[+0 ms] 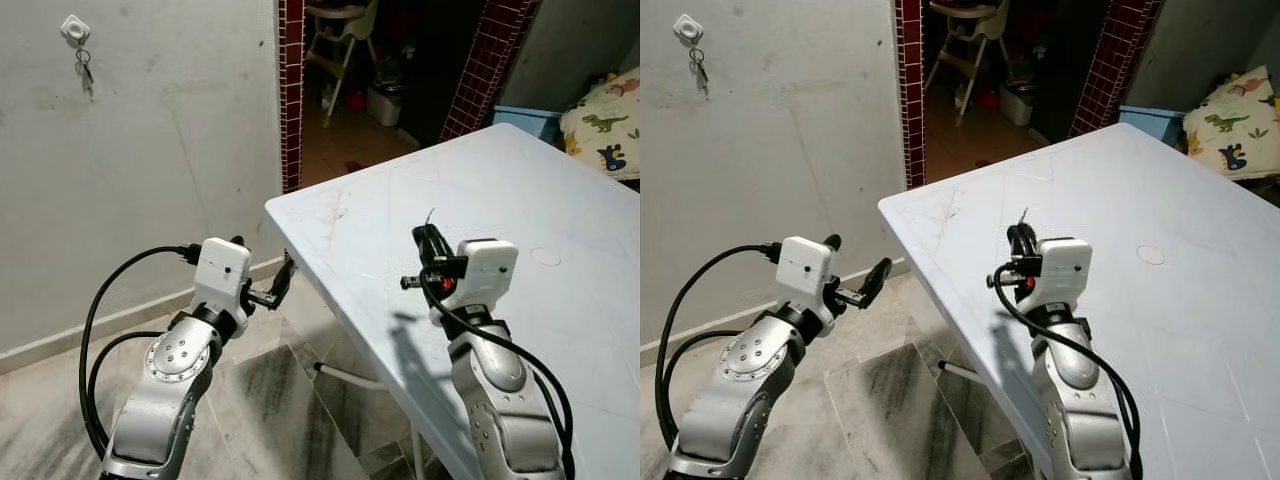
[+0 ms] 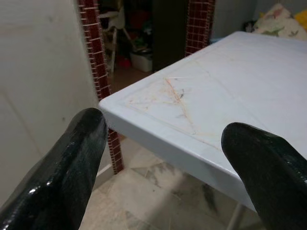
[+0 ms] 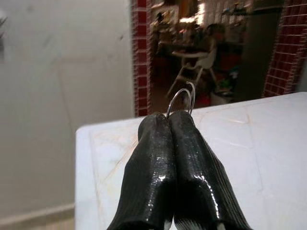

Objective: Hang keys on a hook

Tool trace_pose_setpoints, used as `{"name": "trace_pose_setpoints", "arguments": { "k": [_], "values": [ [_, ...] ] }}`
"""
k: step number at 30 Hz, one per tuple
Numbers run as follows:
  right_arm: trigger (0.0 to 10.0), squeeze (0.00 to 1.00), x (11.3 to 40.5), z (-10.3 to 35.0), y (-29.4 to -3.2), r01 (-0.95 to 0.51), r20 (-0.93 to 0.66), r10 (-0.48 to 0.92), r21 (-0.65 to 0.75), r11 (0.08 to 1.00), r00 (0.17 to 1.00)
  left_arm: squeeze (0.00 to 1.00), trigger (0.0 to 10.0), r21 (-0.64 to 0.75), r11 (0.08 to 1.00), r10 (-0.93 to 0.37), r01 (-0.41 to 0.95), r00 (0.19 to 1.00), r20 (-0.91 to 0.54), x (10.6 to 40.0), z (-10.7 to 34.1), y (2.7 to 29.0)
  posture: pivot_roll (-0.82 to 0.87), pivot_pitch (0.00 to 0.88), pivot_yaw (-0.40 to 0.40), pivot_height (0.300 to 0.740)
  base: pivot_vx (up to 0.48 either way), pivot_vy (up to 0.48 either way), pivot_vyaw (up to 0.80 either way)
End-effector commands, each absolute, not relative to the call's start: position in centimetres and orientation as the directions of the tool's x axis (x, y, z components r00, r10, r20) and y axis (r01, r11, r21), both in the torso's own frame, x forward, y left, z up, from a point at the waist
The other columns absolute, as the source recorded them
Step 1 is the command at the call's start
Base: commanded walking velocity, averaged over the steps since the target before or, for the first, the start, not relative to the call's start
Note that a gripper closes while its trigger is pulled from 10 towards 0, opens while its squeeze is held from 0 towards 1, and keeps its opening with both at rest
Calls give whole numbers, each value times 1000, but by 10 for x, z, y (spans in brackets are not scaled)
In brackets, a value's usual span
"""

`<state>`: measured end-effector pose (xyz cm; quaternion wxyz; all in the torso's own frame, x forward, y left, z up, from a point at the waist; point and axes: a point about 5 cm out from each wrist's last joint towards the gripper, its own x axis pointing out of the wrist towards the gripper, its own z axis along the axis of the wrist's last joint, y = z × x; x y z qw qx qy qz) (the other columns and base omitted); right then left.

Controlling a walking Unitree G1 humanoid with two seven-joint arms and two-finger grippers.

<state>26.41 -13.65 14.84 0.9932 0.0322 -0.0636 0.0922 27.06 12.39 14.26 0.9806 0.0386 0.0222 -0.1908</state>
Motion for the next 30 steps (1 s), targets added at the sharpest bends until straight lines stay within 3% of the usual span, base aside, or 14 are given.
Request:
{"name": "trace_pose_setpoints", "arguments": {
  "k": [1, 11, 18, 30],
  "values": [
    [10000, 0, 262, 156, -131, -203, 147, 193, 60, 977, 970, 0, 10000, 70, 930, -357, 361, 932, -70, 271, 140, 125, 131, 0, -45, 740, 0, 0, 800],
    [10000, 0, 260, 157, -128, -197, 122, 187, 79, 977, 975, 0, 10000, 43, 940, -335, 340, 938, -91, 276, 140, 127, 135, 0, -42, 740, 0, 0, 800],
    [10000, 0, 260, 157, -131, -177, 106, 167, 91, 980, 980, 0, 10000, 35, 939, -337, 343, 935, -106, 274, 138, 128, 137, 0, -40, 740, 0, 212, 0],
    [10000, 0, 261, 158, -131, -167, 101, 158, 91, 982, 982, 0, 10000, 22, 941, -335, 339, 936, -109, 278, 140, 127, 138, 0, -39, 740, 0, 475, 0]
  ]
}}
